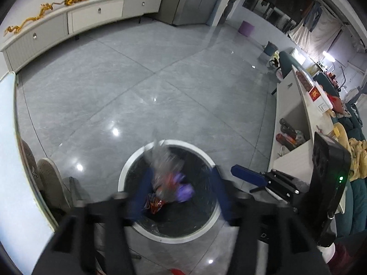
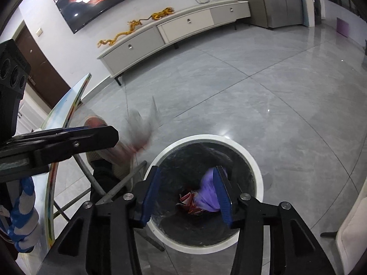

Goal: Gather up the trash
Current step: 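Carry the glove and plastic bag over the bin and open both grippers, then move both open grippers back over the remaining trash on the table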

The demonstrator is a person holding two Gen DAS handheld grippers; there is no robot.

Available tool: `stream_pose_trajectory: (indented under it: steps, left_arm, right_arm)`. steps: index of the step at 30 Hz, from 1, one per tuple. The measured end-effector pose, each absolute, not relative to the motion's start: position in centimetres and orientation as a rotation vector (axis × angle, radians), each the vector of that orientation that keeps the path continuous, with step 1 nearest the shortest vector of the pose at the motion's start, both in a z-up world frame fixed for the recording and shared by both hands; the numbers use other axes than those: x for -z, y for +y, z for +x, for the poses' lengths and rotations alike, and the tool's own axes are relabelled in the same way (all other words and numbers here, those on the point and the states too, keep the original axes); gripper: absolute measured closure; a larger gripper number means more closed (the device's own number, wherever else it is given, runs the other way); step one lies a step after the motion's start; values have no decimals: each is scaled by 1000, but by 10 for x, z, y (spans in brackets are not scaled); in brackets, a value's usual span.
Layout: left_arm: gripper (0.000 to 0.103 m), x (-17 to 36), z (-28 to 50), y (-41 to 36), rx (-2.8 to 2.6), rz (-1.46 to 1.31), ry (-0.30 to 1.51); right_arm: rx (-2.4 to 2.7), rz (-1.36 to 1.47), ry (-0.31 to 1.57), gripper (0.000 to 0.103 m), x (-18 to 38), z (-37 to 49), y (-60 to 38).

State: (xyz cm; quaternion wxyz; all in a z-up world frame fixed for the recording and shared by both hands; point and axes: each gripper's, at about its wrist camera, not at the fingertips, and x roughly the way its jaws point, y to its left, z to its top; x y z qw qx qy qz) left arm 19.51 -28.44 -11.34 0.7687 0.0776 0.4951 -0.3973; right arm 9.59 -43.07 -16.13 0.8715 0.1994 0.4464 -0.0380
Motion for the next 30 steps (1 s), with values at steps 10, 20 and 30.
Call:
stream_pose_trajectory:
  steps: [10,20,30]
  left_arm:
    - [47,81,176,-260,795,175,971]
    - [47,45,147,-204,672,176,840]
    - [46,19,120,-153,575,153,745]
  right_arm:
    - [84,401,880,55,135,85,-424]
    - [24,345,806,55,96,77,-390]
    - [-43,274,752,55,62,72,-348]
